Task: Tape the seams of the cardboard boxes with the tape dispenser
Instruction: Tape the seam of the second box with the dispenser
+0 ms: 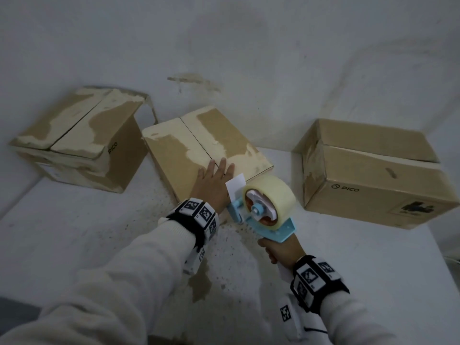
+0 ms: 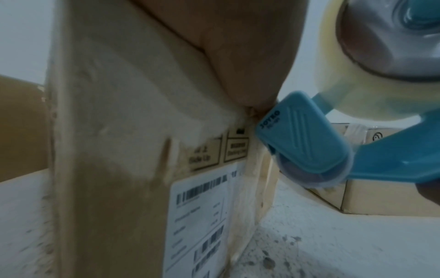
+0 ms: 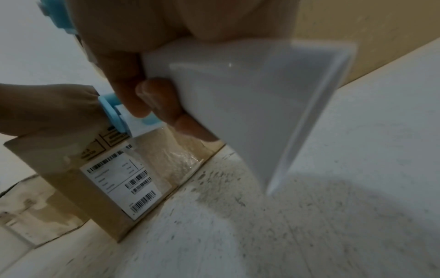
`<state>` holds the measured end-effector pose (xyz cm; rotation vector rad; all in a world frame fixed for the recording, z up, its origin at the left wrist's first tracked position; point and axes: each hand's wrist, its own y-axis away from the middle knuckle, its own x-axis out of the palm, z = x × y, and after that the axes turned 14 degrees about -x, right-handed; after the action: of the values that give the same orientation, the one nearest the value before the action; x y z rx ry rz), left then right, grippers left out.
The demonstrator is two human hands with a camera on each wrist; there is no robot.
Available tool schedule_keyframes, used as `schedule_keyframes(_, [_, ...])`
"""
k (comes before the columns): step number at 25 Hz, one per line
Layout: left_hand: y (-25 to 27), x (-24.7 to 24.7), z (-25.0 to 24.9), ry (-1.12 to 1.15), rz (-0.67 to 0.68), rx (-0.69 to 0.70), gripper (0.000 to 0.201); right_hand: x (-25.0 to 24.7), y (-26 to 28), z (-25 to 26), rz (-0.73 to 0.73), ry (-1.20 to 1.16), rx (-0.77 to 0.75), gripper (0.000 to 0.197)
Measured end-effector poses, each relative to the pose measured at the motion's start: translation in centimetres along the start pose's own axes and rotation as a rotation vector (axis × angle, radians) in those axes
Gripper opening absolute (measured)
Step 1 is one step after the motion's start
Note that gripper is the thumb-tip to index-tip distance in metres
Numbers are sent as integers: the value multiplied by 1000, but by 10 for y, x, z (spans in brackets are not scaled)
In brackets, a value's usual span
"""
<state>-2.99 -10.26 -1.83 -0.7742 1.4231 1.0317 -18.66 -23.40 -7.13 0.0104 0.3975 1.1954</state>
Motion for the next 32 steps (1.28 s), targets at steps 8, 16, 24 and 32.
schedule_keyframes(8, [0, -4, -2, -4, 25, 1, 82, -24, 24, -22, -57, -18, 14, 34])
schedule_keyframes(16, [7, 5, -14, -31, -58, -26, 74, -52, 11, 47, -163, -18, -183, 27])
schedule_keyframes(24, [11, -9, 70, -306, -232, 569, 90, -50, 12, 118, 17, -30, -279, 27])
schedule_keyframes(32, [0, -45, 88, 764, 86, 89, 40, -1, -7, 133, 20, -11, -341, 24])
